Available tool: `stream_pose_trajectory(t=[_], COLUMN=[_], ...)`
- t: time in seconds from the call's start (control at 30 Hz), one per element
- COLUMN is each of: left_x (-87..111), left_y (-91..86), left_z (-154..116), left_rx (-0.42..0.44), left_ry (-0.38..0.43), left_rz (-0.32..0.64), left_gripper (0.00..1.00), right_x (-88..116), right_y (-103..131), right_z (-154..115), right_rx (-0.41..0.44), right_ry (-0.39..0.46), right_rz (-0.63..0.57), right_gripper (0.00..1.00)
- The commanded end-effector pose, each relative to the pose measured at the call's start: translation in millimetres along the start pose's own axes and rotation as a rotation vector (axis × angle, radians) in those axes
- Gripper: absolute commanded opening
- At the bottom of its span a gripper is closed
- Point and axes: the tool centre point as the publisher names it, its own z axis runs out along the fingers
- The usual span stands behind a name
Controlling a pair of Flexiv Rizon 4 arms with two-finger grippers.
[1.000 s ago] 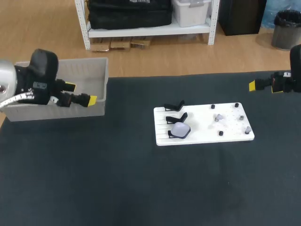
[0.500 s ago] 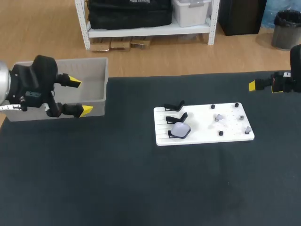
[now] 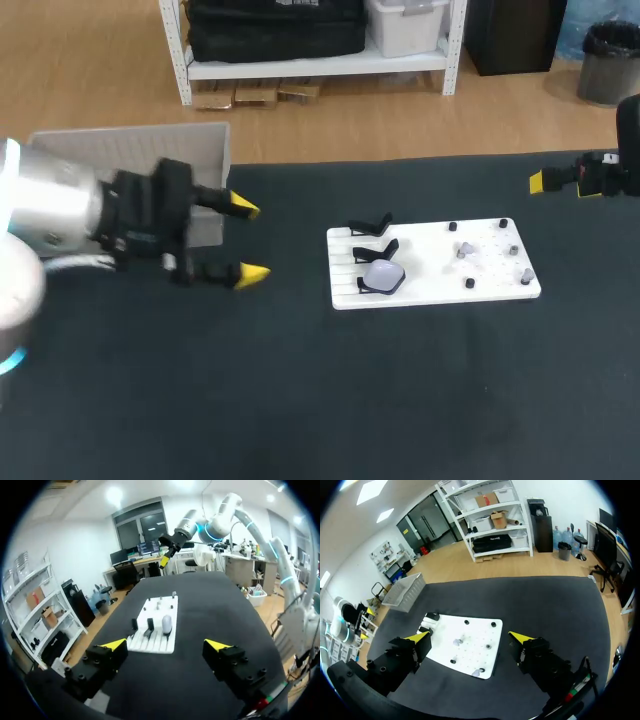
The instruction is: Pick up each earbud case from the left stands, insert the matching earbuds, close the lid, and place the case in the box.
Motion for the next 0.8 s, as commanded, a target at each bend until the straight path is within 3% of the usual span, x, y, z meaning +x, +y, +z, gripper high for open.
stream_pose_trajectory(t=[0.03, 0.27, 0.7, 0.73, 0.8], left_x=[7.1, 17.5, 17.5, 17.7, 19.0], left_y=[-5.4, -11.3, -11.3, -12.6, -13.5], left_z=[69.9, 121.9, 121.9, 121.9, 125.4], left_rx=[-0.076, -0.009, -0.009, 0.025, 0.016], left_ry=[-0.145, -0.132, -0.132, -0.119, -0.074], left_rz=[0.004, -0.028, -0.028, -0.033, -0.04], left_gripper=[1.0, 1.0, 1.0, 1.0, 1.0], right_x=[0.0, 0.0, 0.0, 0.0, 0.0], right_y=[-1.0, -1.0, -1.0, -1.0, -1.0], right_z=[-0.1, -0.1, -0.1, -0.1, -0.1], right_rx=[-0.003, -0.003, -0.003, -0.003, -0.003], right_ry=[0.001, 0.001, 0.001, 0.001, 0.001], right_rz=[-0.001, -0.001, -0.001, -0.001, -0.001], right_gripper=[1.0, 1.0, 1.0, 1.0, 1.0])
